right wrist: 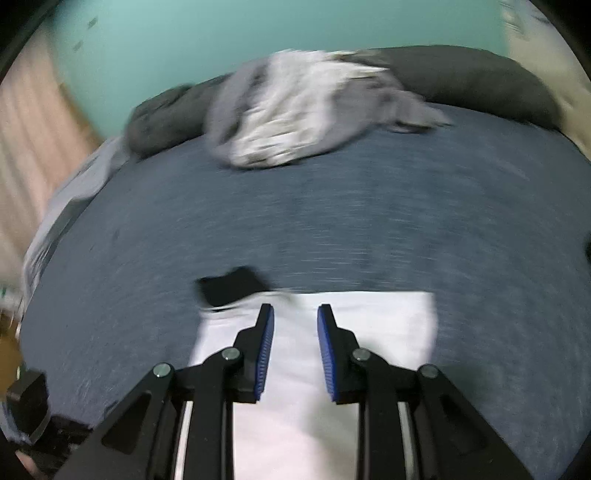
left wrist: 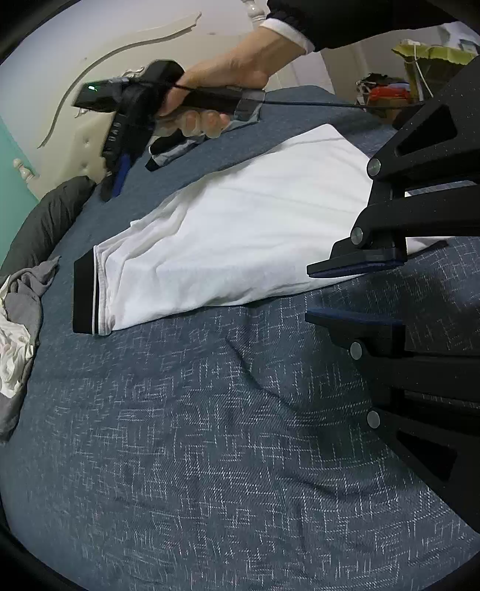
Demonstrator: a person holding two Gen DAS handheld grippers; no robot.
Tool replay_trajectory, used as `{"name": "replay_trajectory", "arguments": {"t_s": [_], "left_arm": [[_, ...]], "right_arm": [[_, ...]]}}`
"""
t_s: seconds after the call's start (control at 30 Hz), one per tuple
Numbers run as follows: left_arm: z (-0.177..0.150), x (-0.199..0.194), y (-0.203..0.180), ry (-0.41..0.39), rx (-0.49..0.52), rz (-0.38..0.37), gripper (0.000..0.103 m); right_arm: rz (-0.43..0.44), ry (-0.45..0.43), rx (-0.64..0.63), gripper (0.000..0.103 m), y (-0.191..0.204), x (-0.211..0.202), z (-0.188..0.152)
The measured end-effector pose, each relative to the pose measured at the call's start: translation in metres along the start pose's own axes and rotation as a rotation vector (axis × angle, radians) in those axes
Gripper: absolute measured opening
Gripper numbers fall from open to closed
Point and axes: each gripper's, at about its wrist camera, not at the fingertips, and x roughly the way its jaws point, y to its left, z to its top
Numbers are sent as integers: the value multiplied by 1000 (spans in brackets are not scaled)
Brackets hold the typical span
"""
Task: Fold clothes
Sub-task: 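Open the right tool and release the polo hem, then move the open right tool over the polo's black collar end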
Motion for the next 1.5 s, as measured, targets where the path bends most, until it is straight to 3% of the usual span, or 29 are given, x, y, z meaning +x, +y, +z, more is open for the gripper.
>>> {"name": "replay_trajectory", "arguments": {"t_s": [0.07, 0.33, 0.67, 0.77, 1.0, 1.2, 1.37, 1.5], "left_arm": [[0, -1, 1, -4, -1, 1, 19], [3, -6, 7, -15, -18, -4, 19], [2, -7, 8, -14, -31, -16, 19], [3, -7, 10, -15, -36, -17, 19], [3, -9, 11, -22, -42, -15, 19], [1, -10, 11, -21, -43, -9, 19], [1, -10, 10, -17, -37, -8, 19], [-1, -12, 13, -17, -51, -11, 19]], "right_arm": [[19, 28, -32, 24, 20, 13, 5], [-43, 147, -58, 24, 47, 68, 14], [-140, 222, -1, 24, 42, 125, 27], [-140, 215, 7, 24, 42, 124, 32], [-44, 79, 37, 24, 41, 76, 34], [-16, 135, 3, 24, 43, 77, 17], [-63, 210, 17, 24, 46, 106, 8], [-54, 161, 36, 24, 49, 97, 13]]}}
